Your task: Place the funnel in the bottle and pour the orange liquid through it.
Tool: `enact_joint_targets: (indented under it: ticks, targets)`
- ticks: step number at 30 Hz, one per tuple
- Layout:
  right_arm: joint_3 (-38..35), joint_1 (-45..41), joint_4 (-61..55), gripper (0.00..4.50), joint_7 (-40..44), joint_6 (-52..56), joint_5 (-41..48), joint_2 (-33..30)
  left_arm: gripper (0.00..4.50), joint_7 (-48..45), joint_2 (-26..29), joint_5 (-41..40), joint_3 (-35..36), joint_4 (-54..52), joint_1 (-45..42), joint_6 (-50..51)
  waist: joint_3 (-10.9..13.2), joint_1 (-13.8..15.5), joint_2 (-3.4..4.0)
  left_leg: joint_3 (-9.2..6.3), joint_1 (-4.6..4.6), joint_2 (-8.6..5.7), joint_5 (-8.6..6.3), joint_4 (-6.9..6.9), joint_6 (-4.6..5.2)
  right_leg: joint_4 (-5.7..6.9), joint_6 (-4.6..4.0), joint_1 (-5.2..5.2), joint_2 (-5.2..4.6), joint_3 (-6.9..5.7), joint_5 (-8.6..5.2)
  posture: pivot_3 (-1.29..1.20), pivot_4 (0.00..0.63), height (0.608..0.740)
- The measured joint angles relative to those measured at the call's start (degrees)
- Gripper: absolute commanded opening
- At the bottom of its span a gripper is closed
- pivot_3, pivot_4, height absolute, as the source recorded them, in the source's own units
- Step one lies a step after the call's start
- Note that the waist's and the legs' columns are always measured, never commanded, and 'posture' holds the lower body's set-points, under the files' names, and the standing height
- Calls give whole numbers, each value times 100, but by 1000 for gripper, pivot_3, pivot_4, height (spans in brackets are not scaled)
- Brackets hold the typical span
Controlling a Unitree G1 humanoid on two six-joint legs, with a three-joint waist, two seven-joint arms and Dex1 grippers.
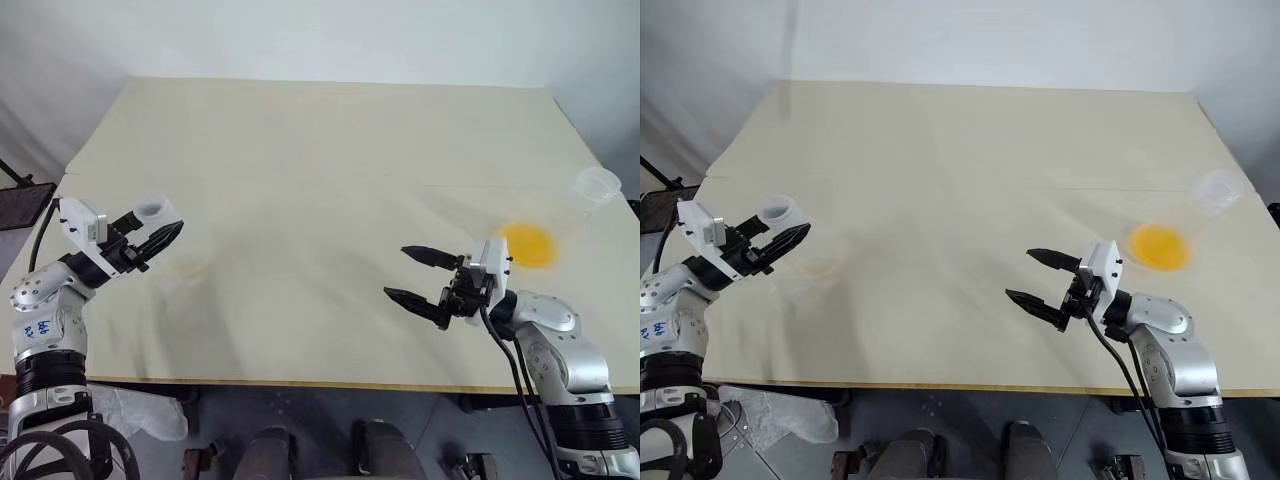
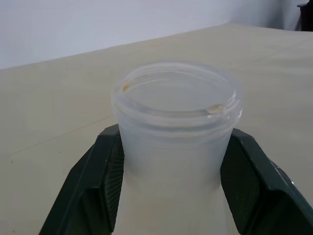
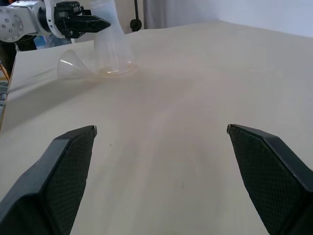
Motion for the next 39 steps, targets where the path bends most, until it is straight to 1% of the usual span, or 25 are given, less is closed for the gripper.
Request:
enact_joint_targets:
  ticks: [3,6,11,16,19,24,29,33,39]
  targets:
    - [-23,-46,22,4500,8,0,3,-67,2410,-165,-19,-1,-236,-133,-602,209,0,47,0,2,-1,-17,2,1,6,-1,11,1,0,-6,6,0,150,740]
    - [-104,-122,80,4500,14,-1,6,-127,2410,-380,-168,-2,-541,-255,-1170,437,0,54,0,9,0,-27,3,-2,13,-2,18,0,7,-16,10,0,150,740]
    - [-309,-38,82,4500,78,43,90,-329,2410,-715,-733,2,-1070,-199,-1848,766,2,71,-2,12,-4,-31,4,-1,18,-4,25,0,15,-20,13,0,150,740]
    - [-724,244,72,4500,139,170,250,-667,2410,-983,-1391,49,-1509,-4,-2453,891,2,92,-3,20,-4,-32,6,-1,21,-5,28,1,16,-18,15,0,150,740]
    - [-990,481,64,4500,198,193,280,-879,2410,-1046,-1827,127,-1765,118,-2593,981,3,101,-4,22,-4,-33,7,-1,24,-5,29,1,17,-17,15,0,150,740]
    - [-1516,844,33,4500,155,205,298,-1074,2410,-1079,-2767,338,-2137,620,-2929,817,9,126,-14,26,-6,-38,12,1,32,-10,36,3,15,-15,19,0,150,740]
    - [-1913,1198,-57,4500,-21,218,295,-1087,2410,-900,-3283,767,-2423,1015,-3069,605,9,109,-14,32,-4,-34,12,-2,32,-8,36,0,18,-11,19,0,150,740]
    - [-2109,1513,-366,4500,-150,264,296,-1087,2410,-631,-3656,1101,-2575,1547,-3183,281,9,128,-15,35,-5,-39,13,0,34,-10,37,0,14,-10,20,0,150,740]
    - [-2237,1733,-812,4500,-441,381,334,-1067,2410,-298,-4004,1480,-2592,2255,-3414,-324,10,132,-15,35,-4,-40,13,0,34,-10,38,0,13,-10,20,0,150,740]
